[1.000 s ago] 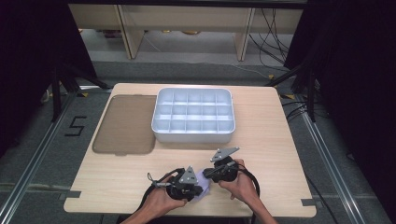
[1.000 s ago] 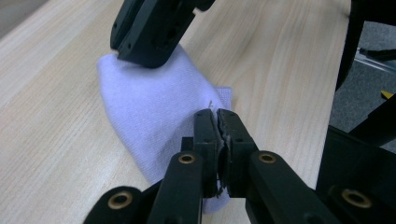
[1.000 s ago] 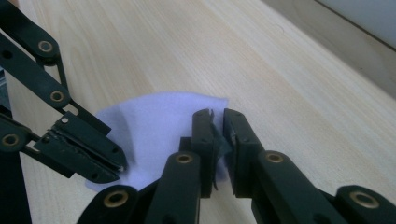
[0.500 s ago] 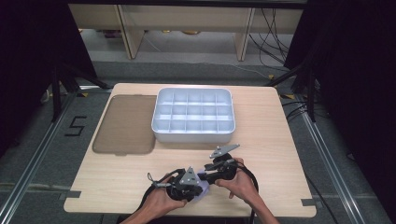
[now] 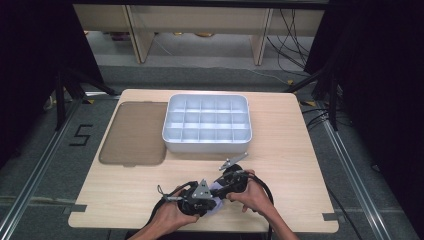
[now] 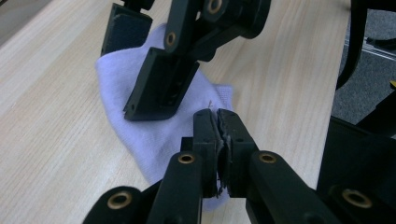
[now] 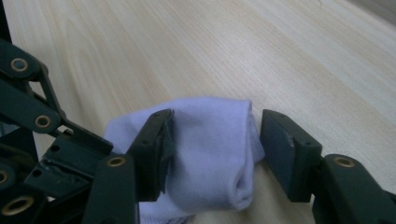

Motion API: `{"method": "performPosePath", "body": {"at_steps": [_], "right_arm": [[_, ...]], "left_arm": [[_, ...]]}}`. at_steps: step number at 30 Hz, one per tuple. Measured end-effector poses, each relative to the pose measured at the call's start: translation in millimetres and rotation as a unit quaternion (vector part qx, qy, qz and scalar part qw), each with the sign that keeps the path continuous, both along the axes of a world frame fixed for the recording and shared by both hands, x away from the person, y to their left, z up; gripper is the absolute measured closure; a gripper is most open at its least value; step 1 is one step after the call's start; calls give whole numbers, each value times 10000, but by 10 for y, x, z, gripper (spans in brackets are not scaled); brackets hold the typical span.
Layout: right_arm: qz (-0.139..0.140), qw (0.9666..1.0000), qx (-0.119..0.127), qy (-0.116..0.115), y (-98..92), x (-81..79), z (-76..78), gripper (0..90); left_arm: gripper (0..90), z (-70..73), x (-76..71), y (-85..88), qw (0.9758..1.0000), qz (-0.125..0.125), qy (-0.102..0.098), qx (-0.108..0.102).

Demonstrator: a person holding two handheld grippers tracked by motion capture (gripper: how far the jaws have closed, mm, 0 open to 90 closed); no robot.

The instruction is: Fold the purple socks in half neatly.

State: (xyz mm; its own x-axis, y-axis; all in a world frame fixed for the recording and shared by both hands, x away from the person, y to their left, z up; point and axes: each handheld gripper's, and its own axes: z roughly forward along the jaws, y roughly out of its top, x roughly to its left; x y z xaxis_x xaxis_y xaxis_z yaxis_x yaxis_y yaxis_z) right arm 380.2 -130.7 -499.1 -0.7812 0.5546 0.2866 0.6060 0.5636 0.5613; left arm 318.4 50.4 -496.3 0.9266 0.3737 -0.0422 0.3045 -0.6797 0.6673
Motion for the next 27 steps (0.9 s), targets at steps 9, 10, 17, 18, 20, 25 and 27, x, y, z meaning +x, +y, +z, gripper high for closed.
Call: {"method": "performPosePath", "body": {"at_steps": [9, 10, 17, 18, 20, 25, 27], "right_arm": [[-73, 9997, 126, 171, -31, -33, -14, 578], [-40, 9997, 181, 175, -40, -25, -22, 590], [-144, 9990, 296, 306, -54, -49, -31, 672], [-156, 9989, 315, 308, -55, -53, -31, 681], [-167, 9990, 303, 269, -55, -70, -25, 694], [-173, 9992, 306, 177, -57, -96, -14, 709], [-198, 9991, 317, 186, -50, -120, 0, 714]], "left_arm": [[850, 16, -19, 52, 9999, -17, -110, 100], [850, 15, -16, 56, 9999, -21, -107, 95], [805, 27, -30, 49, 9999, -6, -88, 92], [784, 37, -31, 66, 10000, 62, 6, -11], [735, 50, -45, 97, 9994, 192, 103, -264], [590, 102, -79, 262, 9961, 498, 238, -689], [532, 136, -99, 438, 9931, 739, 314, -857]]}}
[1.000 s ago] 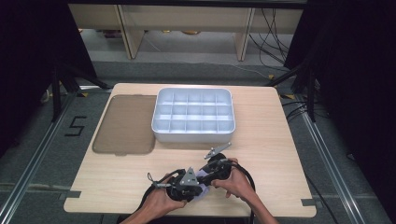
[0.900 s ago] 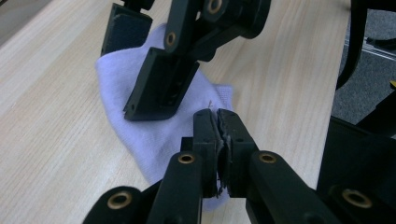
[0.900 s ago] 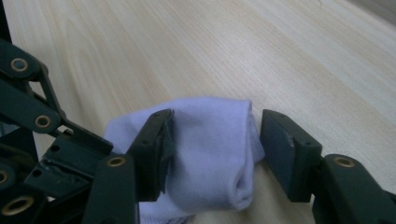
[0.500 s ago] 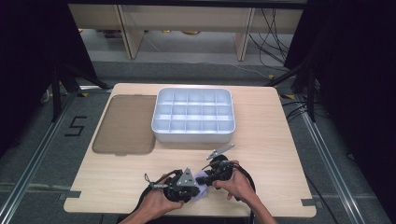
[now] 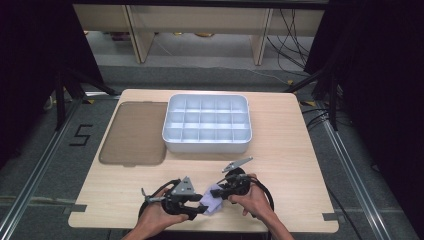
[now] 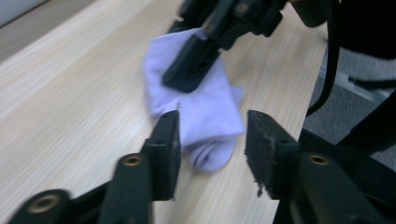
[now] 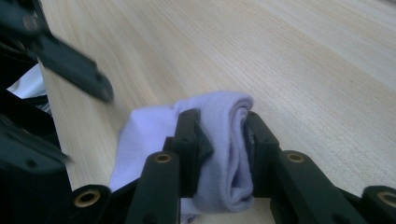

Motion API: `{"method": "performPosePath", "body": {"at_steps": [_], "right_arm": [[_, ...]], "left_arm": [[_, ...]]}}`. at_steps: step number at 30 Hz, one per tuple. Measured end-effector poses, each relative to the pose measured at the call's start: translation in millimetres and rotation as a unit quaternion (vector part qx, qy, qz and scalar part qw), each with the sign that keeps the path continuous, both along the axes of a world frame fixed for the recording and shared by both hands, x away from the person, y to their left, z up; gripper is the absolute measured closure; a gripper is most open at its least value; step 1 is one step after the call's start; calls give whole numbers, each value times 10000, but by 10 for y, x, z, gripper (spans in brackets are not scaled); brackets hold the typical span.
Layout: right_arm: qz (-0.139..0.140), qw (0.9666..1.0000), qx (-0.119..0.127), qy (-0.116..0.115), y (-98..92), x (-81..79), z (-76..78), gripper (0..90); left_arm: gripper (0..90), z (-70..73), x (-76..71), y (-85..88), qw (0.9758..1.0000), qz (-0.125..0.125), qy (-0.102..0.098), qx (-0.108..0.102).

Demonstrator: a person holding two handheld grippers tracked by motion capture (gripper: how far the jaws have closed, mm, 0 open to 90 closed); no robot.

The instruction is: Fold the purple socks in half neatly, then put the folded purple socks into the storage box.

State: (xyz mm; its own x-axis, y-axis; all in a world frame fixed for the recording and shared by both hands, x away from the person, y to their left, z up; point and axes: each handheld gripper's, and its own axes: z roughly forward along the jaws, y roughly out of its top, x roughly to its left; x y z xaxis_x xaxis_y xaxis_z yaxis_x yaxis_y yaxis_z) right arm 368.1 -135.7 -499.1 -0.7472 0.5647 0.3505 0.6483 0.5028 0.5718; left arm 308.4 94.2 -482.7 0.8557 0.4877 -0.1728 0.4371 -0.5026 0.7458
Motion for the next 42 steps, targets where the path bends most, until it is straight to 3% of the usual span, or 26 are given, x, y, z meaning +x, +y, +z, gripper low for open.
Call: {"method": "performPosePath", "body": {"at_steps": [5, 6, 7, 8, 12, 17, 18, 19, 22, 25, 26, 29, 32, 34, 35, 36, 40, 42], "right_arm": [[3, 9998, 30, -178, 12, -38, 74, 718], [70, 9998, 94, -177, 20, -41, 89, 718], [44, 9998, 81, -169, 28, -59, 117, 718], [44, 9996, 25, -281, 26, -72, 144, 718], [104, 9993, 84, -350, 14, -112, 236, 718], [66, 9990, 50, -448, -53, -101, 270, 718], [89, 9992, 136, -377, -58, -96, 257, 718], [55, 9991, 63, -425, -73, -91, 262, 718], [16, 9989, 30, -463, -88, -91, 269, 718], [1, 9989, 25, -478, -107, -74, 272, 717], [30, 9988, 27, -480, -111, -64, 270, 717], [16, 9989, -15, -478, -97, -59, 276, 717], [48, 9984, -59, -561, -94, -50, 284, 717], [88, 9981, -19, -617, -101, -32, 297, 717], [106, 9985, -4, -543, -106, -27, 308, 717], [74, 9977, -53, -667, -116, -20, 324, 717], [80, 9970, -58, -770, -137, 8, 369, 717], [8, 9974, -64, -720, -140, 9, 400, 717]], "left_arm": [[421, -42, 0, 251, 9992, 373, 151, -69], [412, -56, 14, 300, 9991, 394, 137, 10], [399, -71, 7, 332, 9984, 521, 232, -49], [387, -77, 12, 379, 9982, 562, 210, -3], [385, -91, 8, 529, 9965, 783, 282, -35], [380, -125, 14, 643, 9956, 866, 340, 88], [380, -138, 14, 642, 9953, 905, 330, 9], [379, -138, 19, 662, 9951, 912, 359, 94], [374, -139, 26, 669, 9948, 954, 351, 47], [369, -132, 43, 718, 9951, 928, 278, 189], [366, -143, 31, 709, 9940, 1047, 294, 101], [358, -144, 22, 751, 9946, 977, 188, 293], [354, -155, 14, 760, 9943, 1026, 199, 234], [349, -162, 27, 785, 9943, 997, 178, 324], [346, -167, 26, 782, 9938, 1055, 174, 310], [346, -164, 22, 785, 9940, 1038, 194, 291], [337, -171, 23, 787, 9935, 1082, 240, 241], [336, -164, 28, 794, 9935, 1089, 140, 293]]}}
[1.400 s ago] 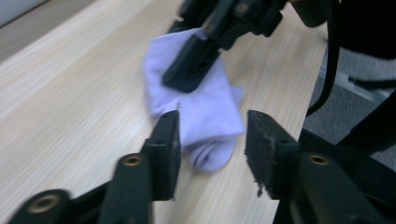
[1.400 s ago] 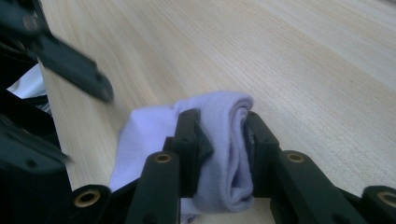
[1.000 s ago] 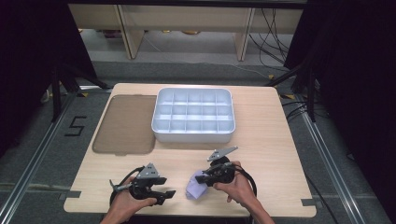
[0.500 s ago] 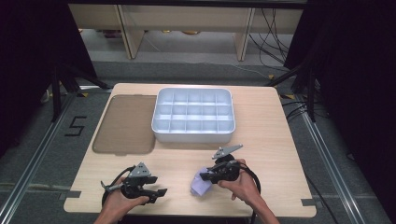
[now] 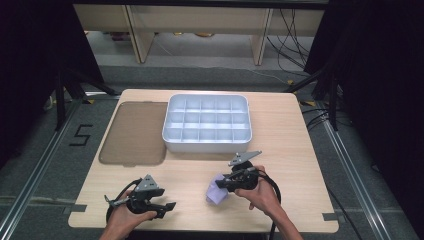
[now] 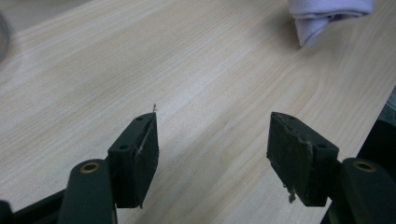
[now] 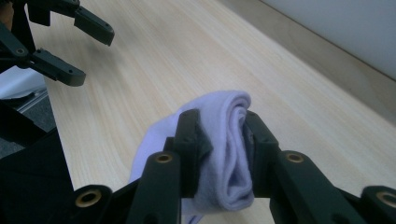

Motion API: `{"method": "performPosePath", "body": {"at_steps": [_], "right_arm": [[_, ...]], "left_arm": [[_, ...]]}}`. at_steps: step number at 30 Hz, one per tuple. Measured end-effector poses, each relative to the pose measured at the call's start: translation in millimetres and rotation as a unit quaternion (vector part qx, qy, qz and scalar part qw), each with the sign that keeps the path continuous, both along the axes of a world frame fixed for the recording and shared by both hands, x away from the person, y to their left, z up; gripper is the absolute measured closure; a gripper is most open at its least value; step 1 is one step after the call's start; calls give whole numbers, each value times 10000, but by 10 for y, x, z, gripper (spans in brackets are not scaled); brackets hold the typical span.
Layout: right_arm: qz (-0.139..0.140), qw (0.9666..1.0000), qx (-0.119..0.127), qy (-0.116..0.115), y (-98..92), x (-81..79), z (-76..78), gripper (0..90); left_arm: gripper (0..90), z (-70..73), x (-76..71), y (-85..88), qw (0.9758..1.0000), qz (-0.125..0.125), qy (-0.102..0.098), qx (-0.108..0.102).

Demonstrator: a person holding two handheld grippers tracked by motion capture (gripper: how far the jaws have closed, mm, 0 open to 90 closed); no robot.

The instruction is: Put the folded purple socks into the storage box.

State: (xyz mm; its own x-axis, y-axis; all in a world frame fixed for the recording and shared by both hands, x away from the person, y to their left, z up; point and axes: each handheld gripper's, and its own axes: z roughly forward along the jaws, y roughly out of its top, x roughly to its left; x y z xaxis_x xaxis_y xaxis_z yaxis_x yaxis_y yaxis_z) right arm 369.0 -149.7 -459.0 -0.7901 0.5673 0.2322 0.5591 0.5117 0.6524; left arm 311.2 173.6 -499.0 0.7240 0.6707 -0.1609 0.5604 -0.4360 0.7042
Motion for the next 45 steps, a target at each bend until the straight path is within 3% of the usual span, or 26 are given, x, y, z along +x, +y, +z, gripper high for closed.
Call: {"method": "performPosePath", "body": {"at_steps": [5, 7, 10, 11, 12, 14, 18, 19, 20, 22, 23, 24, 25, 27, 32, 35, 40, 42, 43, 45], "right_arm": [[-83, 9999, -8, -106, -45, 68, 94, 717], [-111, 9998, -4, -194, -68, 119, 165, 716], [-226, 9996, -72, -154, -95, 214, 335, 716], [-233, 9992, -134, -284, -116, 265, 397, 716], [-311, 9991, -156, -258, -131, 297, 478, 716], [-421, 9980, -307, -350, -167, 380, 613, 716], [-699, 9962, -362, -374, -214, 536, 830, 716], [-751, 9953, -450, -414, -217, 599, 866, 716], [-767, 9941, -604, -483, -217, 675, 910, 716], [-840, 9931, -645, -499, -212, 753, 964, 716], [-956, 9913, -738, -532, -209, 900, 1037, 716], [-992, 9901, -795, -596, -218, 971, 1057, 716], [-1044, 9887, -862, -650, -237, 1039, 1065, 716], [-1209, 9869, -930, -536, -269, 1134, 1088, 717], [-1386, 9823, -1115, -584, -361, 1354, 1010, 716], [-1582, 9789, -1195, -484, -386, 1429, 958, 716], [-1678, 9749, -1377, -502, -376, 1529, 864, 716], [-1695, 9726, -1511, -497, -356, 1599, 786, 716], [-1694, 9714, -1584, -510, -339, 1616, 752, 716], [-1621, 9700, -1735, -531, -300, 1646, 678, 717]], "left_arm": [[335, 11, -8, 13, 9999, 50, 14, -106], [333, 25, -8, 33, 10000, 25, -24, -22], [332, 24, -11, 50, 10000, 30, -54, -41], [332, 16, -23, 45, 9998, 134, -6, -128], [332, 19, -15, 58, 9999, 112, -25, -57], [332, 13, -7, 63, 9998, 131, -14, -160], [327, 13, 0, 81, 9998, 158, -42, -105], [326, 17, 10, 95, 10000, 49, -67, -31], [323, 9, 5, 84, 9998, 148, -9, -115], [320, 17, 9, 92, 9999, 103, -70, -74], [320, 21, -1, 85, 9998, 143, -69, -123], [320, 30, -7, 97, 9999, 98, -101, -32], [319, 27, 3, 105, 9999, 36, -130, -6], [315, 4, 1, 90, 9998, 135, -69, -108], [304, -6, 8, 77, 9998, 146, -34, -123], [301, -10, 4, 73, 9998, 118, -61, -124], [298, -2, 7, 78, 9998, 114, -57, -136], [298, 5, 15, 98, 9999, 105, -78, -26], [299, -1, 14, 93, 9998, 118, -72, -115], [298, 2, 16, 104, 9999, 92, -76, -61]]}}
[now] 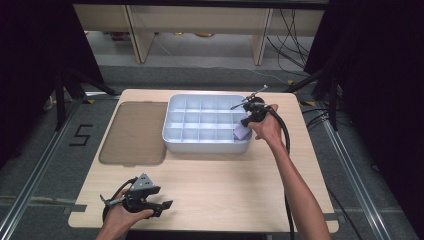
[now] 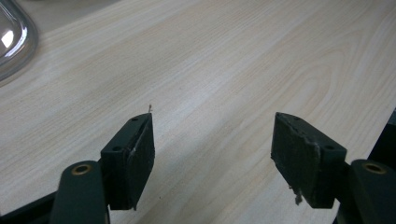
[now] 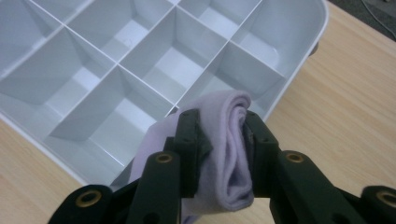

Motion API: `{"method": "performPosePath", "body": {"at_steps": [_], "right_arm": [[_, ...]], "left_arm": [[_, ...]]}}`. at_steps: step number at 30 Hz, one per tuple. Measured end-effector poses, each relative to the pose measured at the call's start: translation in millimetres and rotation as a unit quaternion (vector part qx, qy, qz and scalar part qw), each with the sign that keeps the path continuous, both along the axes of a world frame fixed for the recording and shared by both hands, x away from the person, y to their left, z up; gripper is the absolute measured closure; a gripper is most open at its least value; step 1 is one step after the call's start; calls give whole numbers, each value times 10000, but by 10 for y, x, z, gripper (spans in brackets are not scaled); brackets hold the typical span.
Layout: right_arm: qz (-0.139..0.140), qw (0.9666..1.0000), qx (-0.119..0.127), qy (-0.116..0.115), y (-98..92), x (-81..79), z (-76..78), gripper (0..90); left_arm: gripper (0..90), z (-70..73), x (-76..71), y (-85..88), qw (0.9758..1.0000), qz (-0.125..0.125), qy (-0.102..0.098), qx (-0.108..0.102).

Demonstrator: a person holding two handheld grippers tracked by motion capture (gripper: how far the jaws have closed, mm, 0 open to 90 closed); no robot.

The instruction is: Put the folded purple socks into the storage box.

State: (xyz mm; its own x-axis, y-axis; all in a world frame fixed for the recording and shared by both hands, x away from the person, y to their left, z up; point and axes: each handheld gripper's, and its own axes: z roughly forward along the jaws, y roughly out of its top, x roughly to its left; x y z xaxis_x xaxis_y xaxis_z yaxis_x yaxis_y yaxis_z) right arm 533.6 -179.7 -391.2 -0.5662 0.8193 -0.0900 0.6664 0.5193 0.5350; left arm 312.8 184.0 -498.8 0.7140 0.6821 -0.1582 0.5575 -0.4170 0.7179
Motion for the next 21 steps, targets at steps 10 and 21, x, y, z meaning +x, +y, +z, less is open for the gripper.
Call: {"method": "performPosePath", "body": {"at_steps": [10, 21], "right_arm": [[179, 9978, -631, 106, 187, -33, -279, 716], [179, 9989, -423, 74, 170, -83, -265, 559]], "left_arm": [[299, -3, -10, -8, 10000, 39, 20, -49], [298, 0, -5, -2, 10000, 26, 20, 5]]}}
